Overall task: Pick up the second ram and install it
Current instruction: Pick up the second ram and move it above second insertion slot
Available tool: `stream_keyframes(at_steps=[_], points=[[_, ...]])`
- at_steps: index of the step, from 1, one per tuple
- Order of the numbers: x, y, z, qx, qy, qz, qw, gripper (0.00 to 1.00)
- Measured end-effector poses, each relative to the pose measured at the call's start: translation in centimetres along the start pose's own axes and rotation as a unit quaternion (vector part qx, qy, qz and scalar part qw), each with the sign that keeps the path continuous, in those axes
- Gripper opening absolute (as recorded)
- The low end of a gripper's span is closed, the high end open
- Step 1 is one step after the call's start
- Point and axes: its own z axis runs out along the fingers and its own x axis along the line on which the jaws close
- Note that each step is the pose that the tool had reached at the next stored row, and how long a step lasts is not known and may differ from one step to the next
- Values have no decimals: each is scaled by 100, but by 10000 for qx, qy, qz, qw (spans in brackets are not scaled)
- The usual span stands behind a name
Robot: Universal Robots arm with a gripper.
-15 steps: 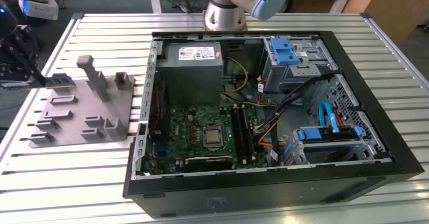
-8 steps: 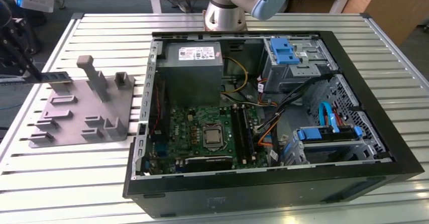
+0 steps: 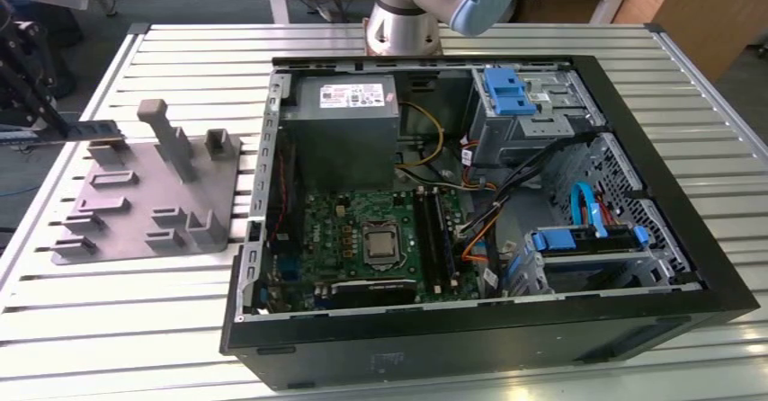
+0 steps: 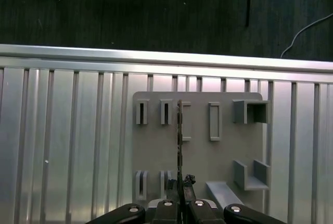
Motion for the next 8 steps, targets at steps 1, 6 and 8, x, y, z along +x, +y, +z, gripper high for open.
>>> stream_keyframes(at_steps=[1,6,8], points=[[0,0,-12,0,0,0,10000,14],[-3,1,-70,0,-3,0,10000,14],[-3,2,-92,0,-4,0,10000,14]])
